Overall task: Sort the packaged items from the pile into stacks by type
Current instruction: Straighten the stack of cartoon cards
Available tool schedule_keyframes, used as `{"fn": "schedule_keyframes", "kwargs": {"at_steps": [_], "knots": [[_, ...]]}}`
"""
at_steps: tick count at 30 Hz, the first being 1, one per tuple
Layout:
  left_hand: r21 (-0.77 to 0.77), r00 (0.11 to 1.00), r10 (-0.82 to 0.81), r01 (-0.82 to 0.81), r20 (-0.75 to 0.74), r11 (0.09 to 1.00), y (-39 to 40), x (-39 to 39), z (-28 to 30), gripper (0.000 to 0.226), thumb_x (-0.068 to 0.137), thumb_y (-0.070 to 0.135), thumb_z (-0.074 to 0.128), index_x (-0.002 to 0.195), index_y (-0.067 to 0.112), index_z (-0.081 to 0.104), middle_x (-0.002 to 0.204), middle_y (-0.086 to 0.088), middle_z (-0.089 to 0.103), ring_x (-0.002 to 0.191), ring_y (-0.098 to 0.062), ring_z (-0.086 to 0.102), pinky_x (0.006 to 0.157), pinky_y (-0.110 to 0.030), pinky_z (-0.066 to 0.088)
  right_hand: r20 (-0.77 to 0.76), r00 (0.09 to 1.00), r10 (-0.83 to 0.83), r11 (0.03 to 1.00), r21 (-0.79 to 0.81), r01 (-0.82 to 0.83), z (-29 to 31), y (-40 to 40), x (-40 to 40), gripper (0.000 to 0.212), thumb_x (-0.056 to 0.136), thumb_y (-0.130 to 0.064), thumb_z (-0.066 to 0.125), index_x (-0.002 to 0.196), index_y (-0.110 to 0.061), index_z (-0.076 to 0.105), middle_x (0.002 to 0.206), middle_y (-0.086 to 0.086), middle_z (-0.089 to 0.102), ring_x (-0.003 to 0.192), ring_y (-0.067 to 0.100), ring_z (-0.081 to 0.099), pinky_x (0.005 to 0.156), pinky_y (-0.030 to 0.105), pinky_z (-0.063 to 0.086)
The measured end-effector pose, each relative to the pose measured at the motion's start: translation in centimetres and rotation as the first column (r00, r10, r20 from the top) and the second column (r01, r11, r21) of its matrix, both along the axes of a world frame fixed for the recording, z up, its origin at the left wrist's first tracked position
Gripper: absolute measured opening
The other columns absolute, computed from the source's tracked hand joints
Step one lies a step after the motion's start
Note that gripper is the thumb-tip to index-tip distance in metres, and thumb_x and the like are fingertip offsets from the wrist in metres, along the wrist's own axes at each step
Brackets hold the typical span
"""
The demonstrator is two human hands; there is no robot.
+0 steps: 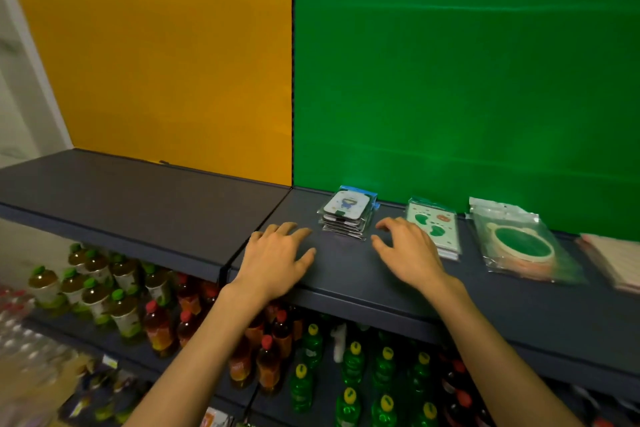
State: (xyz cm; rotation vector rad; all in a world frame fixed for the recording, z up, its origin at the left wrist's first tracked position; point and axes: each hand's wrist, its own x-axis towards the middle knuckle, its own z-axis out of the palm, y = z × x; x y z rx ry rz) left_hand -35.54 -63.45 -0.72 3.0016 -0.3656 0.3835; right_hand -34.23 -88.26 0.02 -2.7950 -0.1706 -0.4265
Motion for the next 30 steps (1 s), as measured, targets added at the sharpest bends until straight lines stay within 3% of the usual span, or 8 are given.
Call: {"fn": "schedule_keyframes", "kwargs": {"at_steps": [6,12,16,20,22,25,30], "knots": [[0.011,1.0,0.001,-0.001,0.014,1.0,-0.2,5.6,0.3,0.055,0.098,0.057,0.033,0.145,0.03,0.044,0.144,-0.001,0.052,0.127,-0.027,0.05,0.101,-0.046,0.041,-0.012,0.997,-0.082,0.995,-0.049,0.081,0.3,1.1,3.8,0.038,0.098,-0.049,0.047,0.113,-0.019,0.065,0.111,0.003,0.066,0.095,0.021,0.064,0.091,0.04,0.049],[0.031,1.0,0.015,-0.016,0.008,0.999,-1.7,11.2,0.5,0.057,0.098,0.058,0.032,0.143,0.025,0.047,0.137,-0.006,0.056,0.123,-0.029,0.053,0.1,-0.047,0.042,-0.019,0.985,-0.172,0.985,0.024,0.173,-0.4,0.9,8.5,0.038,0.096,-0.051,0.049,0.095,-0.016,0.066,0.095,0.004,0.066,0.084,0.023,0.063,0.077,0.038,0.054],[0.039,0.998,0.048,-0.047,-0.028,0.998,-2.6,14.9,0.3,0.064,0.097,0.063,0.028,0.141,0.021,0.05,0.138,-0.01,0.055,0.126,-0.03,0.051,0.102,-0.048,0.041,-0.024,0.979,-0.204,0.979,0.022,0.204,-0.9,1.0,10.9,0.046,0.095,-0.055,0.047,0.079,-0.014,0.063,0.08,0.005,0.064,0.074,0.023,0.062,0.073,0.038,0.055],[0.017,0.996,0.064,-0.063,-0.062,0.998,-3.4,17.7,-0.8,0.072,0.094,0.07,0.027,0.129,0.016,0.061,0.134,-0.012,0.057,0.125,-0.031,0.05,0.099,-0.048,0.044,-0.085,0.965,-0.246,0.969,-0.001,0.247,-1.6,1.0,12.4,0.054,0.095,-0.059,0.042,0.065,-0.015,0.051,0.078,0.006,0.059,0.08,0.029,0.063,0.075,0.038,0.052],[-0.029,0.993,0.039,-0.042,-0.113,0.999,-3.7,18.8,-1.3,0.074,0.091,0.074,0.03,0.11,0.015,0.069,0.121,-0.011,0.062,0.116,-0.029,0.055,0.091,-0.044,0.048,-0.119,0.958,-0.26,0.965,-0.024,0.259,-1.7,1.3,12.7,0.059,0.096,-0.062,0.038,0.058,-0.017,0.038,0.08,0.009,0.053,0.089,0.03,0.061,0.076,0.036,0.047],[-0.181,0.961,-0.007,-0.045,-0.277,0.982,-3.7,20.3,-1.3,0.071,0.087,0.076,0.037,0.08,0.012,0.067,0.083,-0.005,0.065,0.082,-0.024,0.062,0.069,-0.036,0.048,-0.179,0.955,-0.236,0.971,-0.007,0.239,-1.8,1.7,13.2,0.059,0.099,-0.058,0.033,0.057,-0.017,0.034,0.094,0.016,0.058,0.102,0.031,0.056,0.085,0.039,0.043],[-0.465,0.852,-0.185,-0.075,-0.489,0.882,-4.6,22.3,-2.1,0.052,0.091,0.058,0.054,0.092,0.008,0.067,0.085,-0.008,0.069,0.072,-0.022,0.063,0.062,-0.031,0.044,-0.196,0.955,-0.223,0.967,0.079,0.242,-2.6,2.3,13.8,0.055,0.1,-0.05,0.036,0.058,-0.016,0.037,0.105,0.017,0.058,0.104,0.031,0.053,0.088,0.039,0.045]]}}
